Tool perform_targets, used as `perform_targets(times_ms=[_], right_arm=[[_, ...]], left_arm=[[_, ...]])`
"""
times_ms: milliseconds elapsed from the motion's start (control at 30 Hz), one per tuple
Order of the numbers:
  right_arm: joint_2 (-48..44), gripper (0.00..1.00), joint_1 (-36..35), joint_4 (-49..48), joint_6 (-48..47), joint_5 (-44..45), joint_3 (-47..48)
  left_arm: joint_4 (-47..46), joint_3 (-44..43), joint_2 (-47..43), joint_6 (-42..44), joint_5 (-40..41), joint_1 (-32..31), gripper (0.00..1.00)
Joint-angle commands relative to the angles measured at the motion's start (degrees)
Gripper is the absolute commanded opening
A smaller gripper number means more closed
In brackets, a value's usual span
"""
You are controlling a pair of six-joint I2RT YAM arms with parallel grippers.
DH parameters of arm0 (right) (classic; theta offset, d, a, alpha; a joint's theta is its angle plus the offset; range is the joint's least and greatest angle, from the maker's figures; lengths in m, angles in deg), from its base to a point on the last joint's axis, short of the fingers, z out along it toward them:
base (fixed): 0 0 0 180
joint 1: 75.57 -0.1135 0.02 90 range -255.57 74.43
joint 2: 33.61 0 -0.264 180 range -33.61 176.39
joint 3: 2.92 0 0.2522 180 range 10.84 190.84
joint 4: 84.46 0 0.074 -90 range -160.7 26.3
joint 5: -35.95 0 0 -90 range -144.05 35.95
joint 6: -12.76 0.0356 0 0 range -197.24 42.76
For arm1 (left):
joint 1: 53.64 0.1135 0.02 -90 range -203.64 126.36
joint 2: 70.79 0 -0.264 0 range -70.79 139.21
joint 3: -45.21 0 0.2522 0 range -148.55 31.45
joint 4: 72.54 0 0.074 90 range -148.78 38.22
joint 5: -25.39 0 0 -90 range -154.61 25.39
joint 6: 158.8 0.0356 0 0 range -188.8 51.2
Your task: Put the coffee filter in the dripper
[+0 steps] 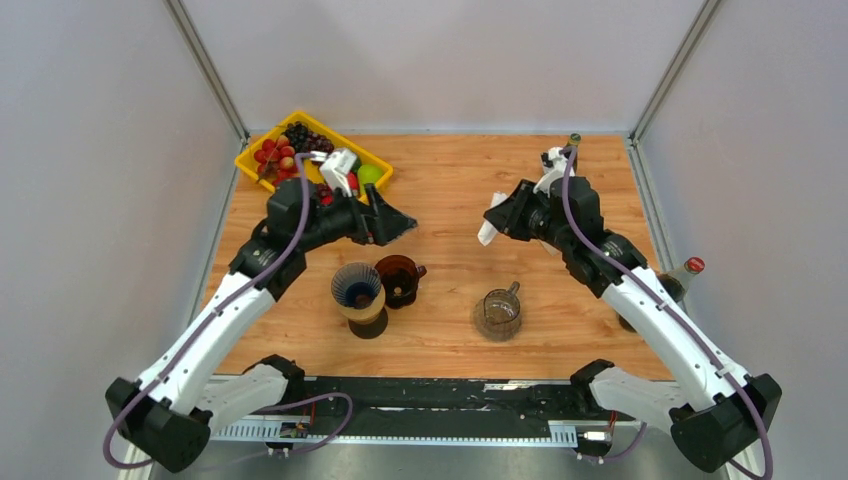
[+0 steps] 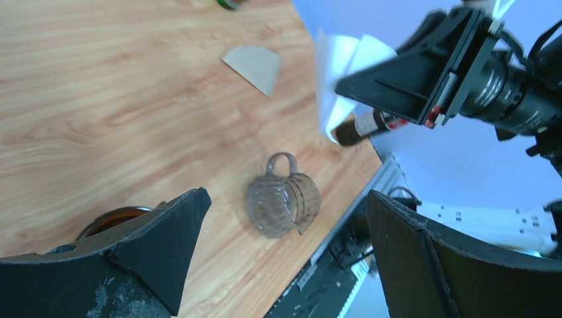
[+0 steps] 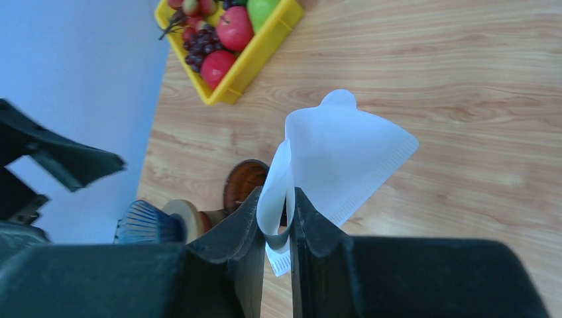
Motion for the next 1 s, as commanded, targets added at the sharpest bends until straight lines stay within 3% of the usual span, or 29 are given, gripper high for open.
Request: perform_targets(times_ms=[0,167,433,633,867,967], right_arm=[[0.64,0.2,-3.58,-9.45,5.77,0.23,2.64],[0.66,0.2,-5.27,-12.81,9.36,1.59,1.62],[1.72,0.2,-7.39,-14.62,11.35,2.53,1.25],[2.7,0.2,-7.9,-14.66,11.52,2.73,1.08],[2.97,0.22,-8.09,-14.64,11.61,3.53,0.9],[3.15,0.24,-8.14,-14.6,11.49,3.29,0.91]], left_arm=[[-5.85,-4.17,5.84,1.53,-1.92,-6.18,1.0],[-9.25,-5.11,12.27,-0.01,-5.43,-9.06,0.98],[-11.54,-8.18,19.11,0.05,-4.05,-12.7,0.91],[-12.16,-10.07,22.66,-0.53,-4.39,-13.69,0.8],[-12.27,-10.62,23.38,-0.5,-3.5,-14.18,0.58],[-12.29,-10.64,23.43,-0.49,-2.37,-14.19,0.43]])
